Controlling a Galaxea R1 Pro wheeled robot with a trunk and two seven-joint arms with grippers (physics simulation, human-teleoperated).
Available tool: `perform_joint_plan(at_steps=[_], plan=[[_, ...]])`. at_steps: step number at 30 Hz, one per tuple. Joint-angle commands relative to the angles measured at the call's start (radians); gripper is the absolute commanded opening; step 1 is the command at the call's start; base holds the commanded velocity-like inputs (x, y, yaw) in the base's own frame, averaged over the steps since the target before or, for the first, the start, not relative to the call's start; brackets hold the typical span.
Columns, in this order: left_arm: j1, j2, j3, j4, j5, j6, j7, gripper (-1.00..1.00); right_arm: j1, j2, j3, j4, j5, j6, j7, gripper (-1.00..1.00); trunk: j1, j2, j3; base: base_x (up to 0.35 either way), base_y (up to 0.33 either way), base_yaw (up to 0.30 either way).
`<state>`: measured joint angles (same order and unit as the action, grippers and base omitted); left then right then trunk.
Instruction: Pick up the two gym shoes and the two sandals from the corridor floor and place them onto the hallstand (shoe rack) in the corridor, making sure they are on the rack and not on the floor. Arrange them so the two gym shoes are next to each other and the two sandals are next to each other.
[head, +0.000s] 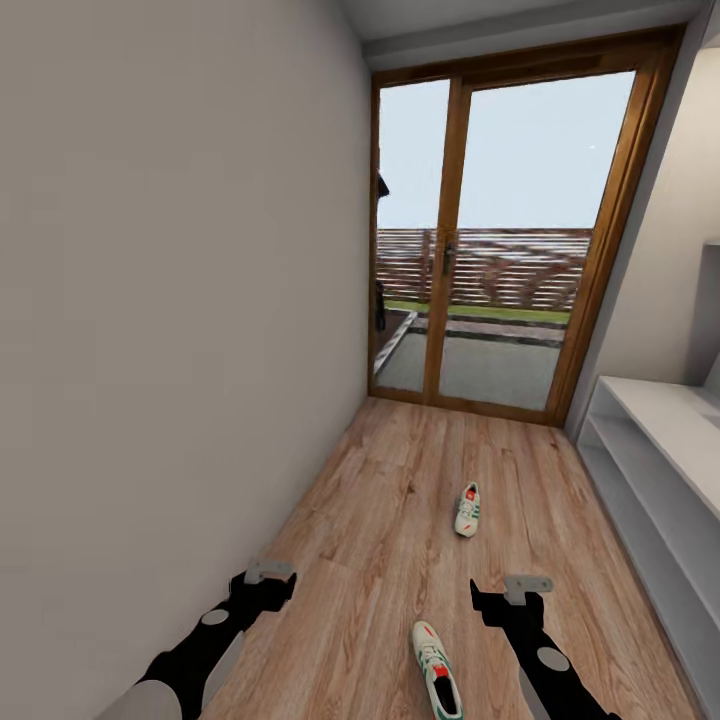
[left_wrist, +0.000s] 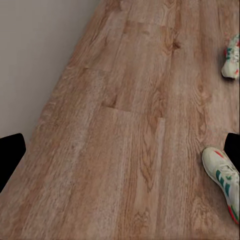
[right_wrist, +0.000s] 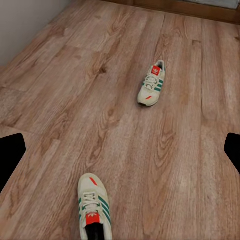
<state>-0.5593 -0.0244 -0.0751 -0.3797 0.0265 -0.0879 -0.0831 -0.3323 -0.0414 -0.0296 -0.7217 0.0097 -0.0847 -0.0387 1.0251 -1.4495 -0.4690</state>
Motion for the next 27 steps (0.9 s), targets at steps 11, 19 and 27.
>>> perform_joint_plan(at_steps=[11, 19, 27], plan=[[-0.030, 0.000, -0.011, -0.044, 0.005, 0.008, -0.168, 1.00, -0.001, 0.001, 0.000, 0.035, 0.000, -0.004, -0.003, 1.00, 0.000, -0.001, -0.001, 0.000, 0.000, 0.000], [-0.063, -0.004, -0.008, -0.136, 0.011, 0.094, -0.175, 1.00, -0.001, 0.001, -0.001, 0.044, -0.002, -0.004, -0.003, 1.00, 0.004, -0.008, -0.004, 0.000, 0.000, 0.000], [-0.069, -0.054, -0.011, -0.164, 0.005, 0.116, -0.174, 1.00, -0.001, 0.001, 0.000, 0.046, -0.002, -0.003, -0.003, 1.00, 0.034, -0.064, -0.030, 0.000, 0.000, 0.000]])
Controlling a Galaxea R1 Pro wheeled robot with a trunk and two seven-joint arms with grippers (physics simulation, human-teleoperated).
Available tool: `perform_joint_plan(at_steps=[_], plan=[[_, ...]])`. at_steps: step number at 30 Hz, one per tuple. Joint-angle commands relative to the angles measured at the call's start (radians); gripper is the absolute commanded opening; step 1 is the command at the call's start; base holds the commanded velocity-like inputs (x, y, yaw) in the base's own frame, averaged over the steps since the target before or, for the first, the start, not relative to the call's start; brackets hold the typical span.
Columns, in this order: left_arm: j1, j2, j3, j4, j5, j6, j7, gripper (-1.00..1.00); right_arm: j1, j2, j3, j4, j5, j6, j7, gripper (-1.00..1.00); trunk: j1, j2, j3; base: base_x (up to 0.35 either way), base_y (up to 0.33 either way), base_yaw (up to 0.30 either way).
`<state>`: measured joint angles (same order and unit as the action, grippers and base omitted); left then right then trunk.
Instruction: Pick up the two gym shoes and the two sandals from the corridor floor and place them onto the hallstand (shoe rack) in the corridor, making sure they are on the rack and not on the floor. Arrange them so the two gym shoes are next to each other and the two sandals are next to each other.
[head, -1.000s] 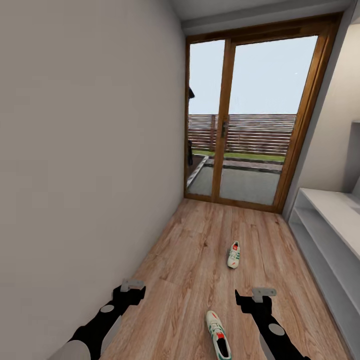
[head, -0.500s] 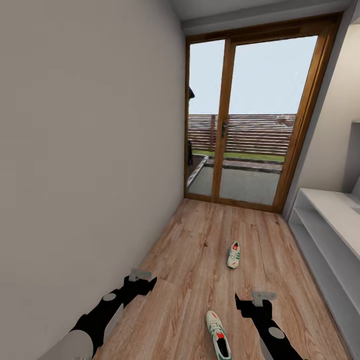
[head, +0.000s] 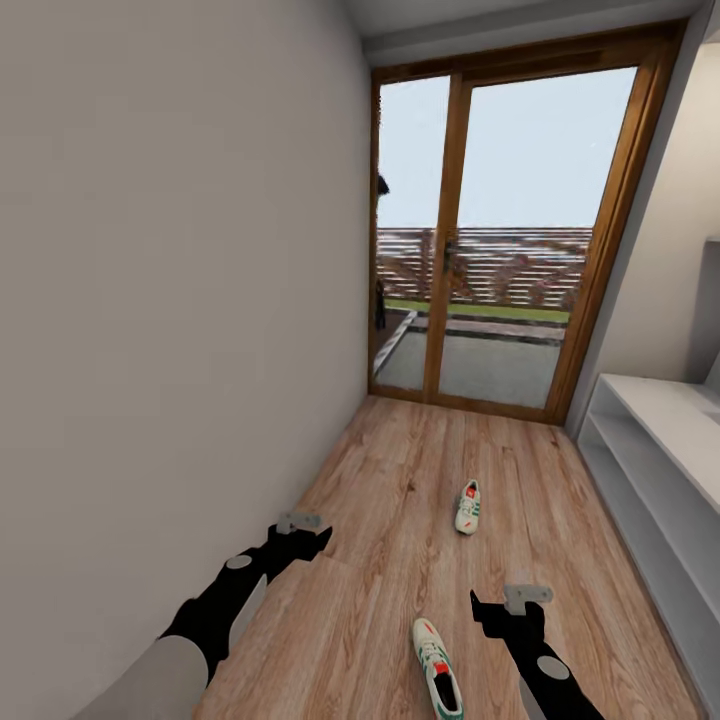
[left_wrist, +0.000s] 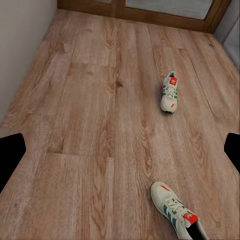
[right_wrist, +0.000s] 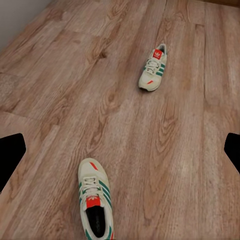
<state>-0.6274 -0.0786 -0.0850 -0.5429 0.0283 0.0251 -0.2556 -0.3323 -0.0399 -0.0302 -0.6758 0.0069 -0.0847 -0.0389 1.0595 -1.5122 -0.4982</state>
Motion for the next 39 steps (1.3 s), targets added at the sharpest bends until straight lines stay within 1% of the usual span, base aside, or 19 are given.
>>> perform_joint_plan(at_steps=[1, 5, 14, 39], plan=[[-0.001, -0.002, -0.001, -0.001, 0.002, 0.003, -0.002, 1.00, -0.001, 0.000, 0.001, 0.001, 0.000, -0.003, -0.003, 1.00, 0.004, -0.008, -0.005, 0.000, 0.000, 0.000], [-0.004, -0.008, -0.001, 0.006, -0.002, 0.004, -0.001, 1.00, -0.001, 0.000, 0.000, 0.001, 0.001, -0.003, -0.003, 1.00, 0.019, -0.036, -0.023, 0.000, 0.000, 0.000], [-0.005, -0.007, -0.001, -0.008, -0.001, 0.005, 0.002, 1.00, -0.001, 0.000, -0.001, 0.001, 0.000, -0.003, -0.003, 1.00, 0.054, -0.099, -0.065, 0.000, 0.000, 0.000], [-0.002, -0.010, -0.002, -0.009, 0.001, 0.004, 0.002, 1.00, -0.001, 0.000, -0.004, -0.001, -0.001, 0.000, -0.004, 1.00, 0.150, -0.274, -0.183, 0.000, 0.000, 0.000]])
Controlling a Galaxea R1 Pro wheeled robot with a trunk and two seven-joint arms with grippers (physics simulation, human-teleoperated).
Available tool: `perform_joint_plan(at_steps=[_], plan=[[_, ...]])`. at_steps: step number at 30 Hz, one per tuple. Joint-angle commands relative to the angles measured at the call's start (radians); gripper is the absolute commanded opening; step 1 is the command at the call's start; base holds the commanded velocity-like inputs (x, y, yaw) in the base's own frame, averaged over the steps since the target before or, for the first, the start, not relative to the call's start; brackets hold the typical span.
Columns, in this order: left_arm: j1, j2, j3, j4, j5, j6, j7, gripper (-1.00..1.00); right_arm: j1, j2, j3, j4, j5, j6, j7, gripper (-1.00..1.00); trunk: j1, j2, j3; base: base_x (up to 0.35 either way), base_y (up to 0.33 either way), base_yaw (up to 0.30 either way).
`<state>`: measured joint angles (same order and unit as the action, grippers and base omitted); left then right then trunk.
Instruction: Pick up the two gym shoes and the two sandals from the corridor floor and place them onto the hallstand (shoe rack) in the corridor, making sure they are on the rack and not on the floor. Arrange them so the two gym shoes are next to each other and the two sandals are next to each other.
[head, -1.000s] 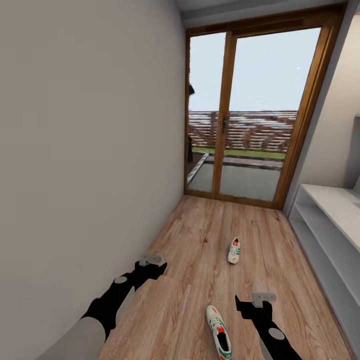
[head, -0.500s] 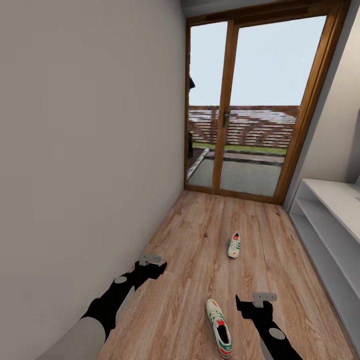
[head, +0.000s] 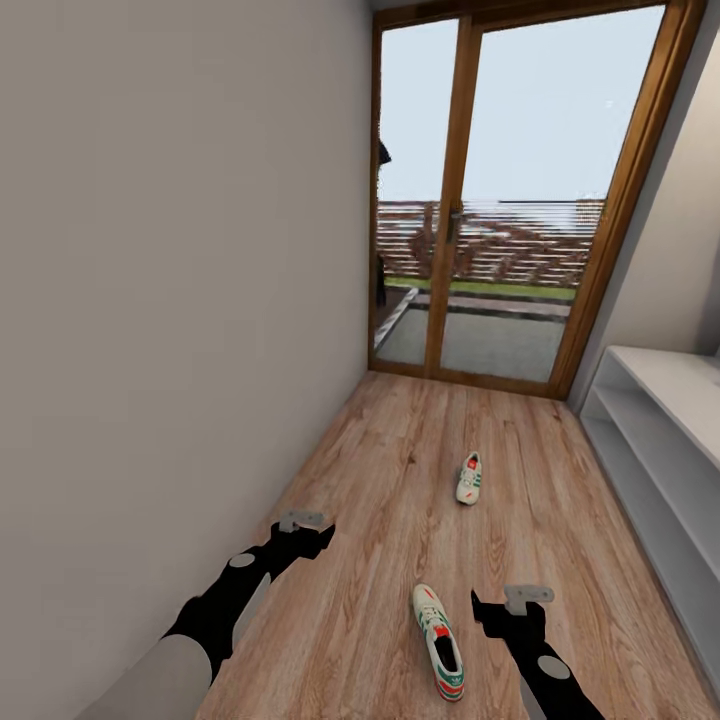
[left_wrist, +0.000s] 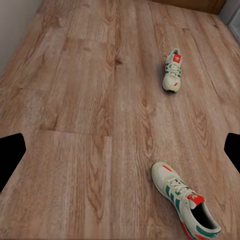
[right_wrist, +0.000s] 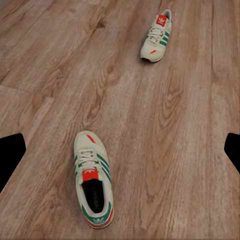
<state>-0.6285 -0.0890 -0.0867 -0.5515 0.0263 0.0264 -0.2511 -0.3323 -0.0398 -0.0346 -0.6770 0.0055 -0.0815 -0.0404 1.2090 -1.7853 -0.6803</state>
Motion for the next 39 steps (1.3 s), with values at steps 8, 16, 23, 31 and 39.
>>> perform_joint_plan(at_steps=[8, 16, 23, 31, 39], plan=[[0.000, 0.000, -0.001, -0.001, 0.003, 0.003, -0.002, 1.00, -0.001, 0.000, 0.005, 0.001, 0.003, -0.004, 0.000, 1.00, 0.031, -0.057, -0.039, 0.000, 0.000, 0.000], [-0.001, 0.001, -0.001, -0.001, 0.003, 0.003, -0.002, 1.00, -0.011, 0.009, 0.019, -0.012, 0.005, -0.003, 0.000, 1.00, 0.061, -0.113, -0.068, 0.000, 0.000, 0.000], [-0.002, 0.000, -0.001, -0.001, 0.003, 0.003, -0.002, 1.00, -0.131, 0.023, 0.058, -0.010, 0.006, 0.008, -0.007, 1.00, 0.088, -0.162, -0.091, 0.000, 0.000, 0.000], [-0.002, 0.000, -0.001, -0.002, 0.003, 0.003, -0.003, 1.00, -0.235, 0.037, 0.066, 0.071, 0.004, 0.049, -0.010, 1.00, 0.119, -0.218, -0.116, 0.000, 0.000, 0.000], [-0.002, 0.000, -0.001, -0.002, 0.004, 0.002, -0.003, 1.00, -0.248, 0.040, 0.067, 0.171, 0.004, 0.040, -0.010, 1.00, 0.149, -0.274, -0.141, 0.000, 0.000, 0.000]])
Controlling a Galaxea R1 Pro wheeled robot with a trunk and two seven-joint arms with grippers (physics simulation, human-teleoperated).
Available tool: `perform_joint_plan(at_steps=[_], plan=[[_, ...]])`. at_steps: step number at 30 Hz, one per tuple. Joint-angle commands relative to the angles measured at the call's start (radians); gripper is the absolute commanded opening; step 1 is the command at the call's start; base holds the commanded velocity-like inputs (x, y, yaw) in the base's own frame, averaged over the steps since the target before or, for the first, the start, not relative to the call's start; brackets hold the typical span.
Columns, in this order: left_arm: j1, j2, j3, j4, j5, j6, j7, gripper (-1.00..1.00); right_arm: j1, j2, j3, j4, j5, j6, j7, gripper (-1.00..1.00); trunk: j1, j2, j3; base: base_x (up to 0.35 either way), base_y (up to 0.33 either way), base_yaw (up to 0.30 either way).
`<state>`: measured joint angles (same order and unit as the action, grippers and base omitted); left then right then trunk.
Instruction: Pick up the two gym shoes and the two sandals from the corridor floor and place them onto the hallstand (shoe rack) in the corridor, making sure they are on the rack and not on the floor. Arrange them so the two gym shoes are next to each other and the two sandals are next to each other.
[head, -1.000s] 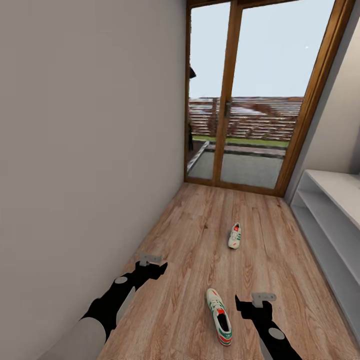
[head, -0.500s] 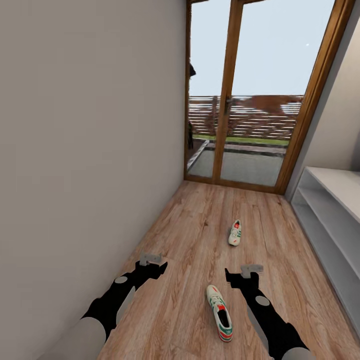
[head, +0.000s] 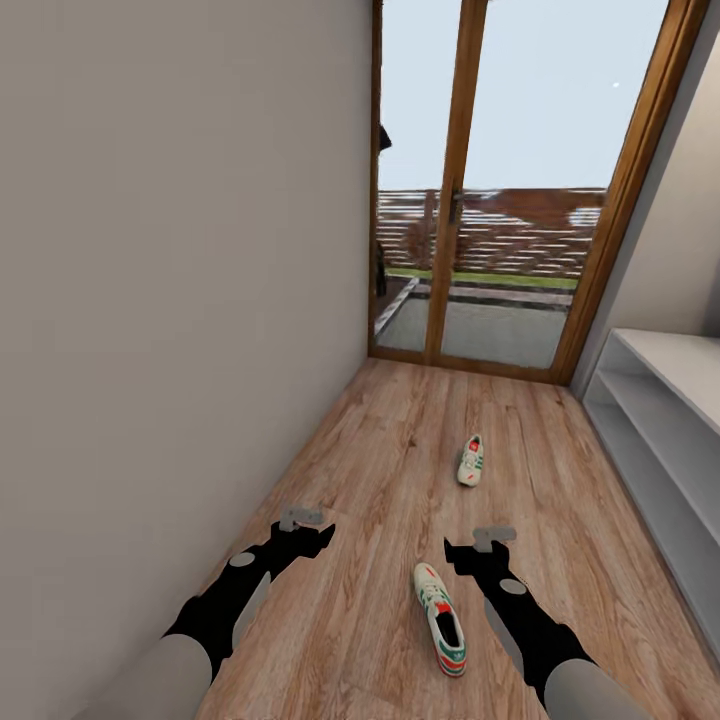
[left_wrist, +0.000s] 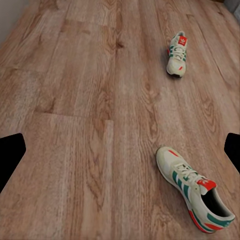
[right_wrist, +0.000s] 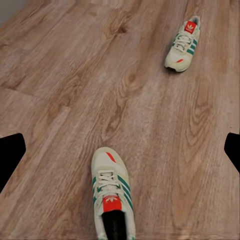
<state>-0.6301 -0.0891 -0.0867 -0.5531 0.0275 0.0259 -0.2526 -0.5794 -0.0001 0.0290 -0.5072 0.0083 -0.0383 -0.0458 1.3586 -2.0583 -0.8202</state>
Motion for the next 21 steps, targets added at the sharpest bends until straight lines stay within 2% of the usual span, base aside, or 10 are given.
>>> perform_joint_plan(at_steps=[1, 6, 9, 13, 21], plan=[[0.000, 0.000, -0.001, -0.001, 0.003, 0.003, -0.002, 1.00, -0.001, 0.000, 0.003, 0.012, 0.001, -0.008, -0.005, 1.00, 0.004, -0.008, -0.004, 0.000, 0.000, 0.000], [0.000, 0.000, -0.001, -0.001, 0.003, 0.003, -0.002, 1.00, -0.002, -0.001, 0.005, 0.090, 0.001, -0.102, -0.005, 1.00, 0.023, -0.043, -0.020, 0.000, 0.000, 0.000], [0.000, 0.000, -0.001, -0.001, 0.003, 0.003, -0.003, 1.00, -0.002, -0.001, 0.006, 0.152, 0.001, -0.186, -0.005, 1.00, 0.034, -0.064, -0.029, 0.000, 0.000, 0.000], [0.000, 0.000, -0.001, -0.001, 0.003, 0.003, -0.005, 1.00, -0.002, -0.001, 0.005, 0.191, 0.001, -0.240, -0.005, 1.00, 0.050, -0.092, -0.042, 0.000, 0.000, 0.000], [0.000, 0.000, -0.001, -0.001, 0.003, 0.003, -0.007, 1.00, -0.002, -0.001, 0.005, 0.210, 0.002, -0.270, -0.005, 1.00, 0.080, -0.148, -0.067, 0.000, 0.000, 0.000]])
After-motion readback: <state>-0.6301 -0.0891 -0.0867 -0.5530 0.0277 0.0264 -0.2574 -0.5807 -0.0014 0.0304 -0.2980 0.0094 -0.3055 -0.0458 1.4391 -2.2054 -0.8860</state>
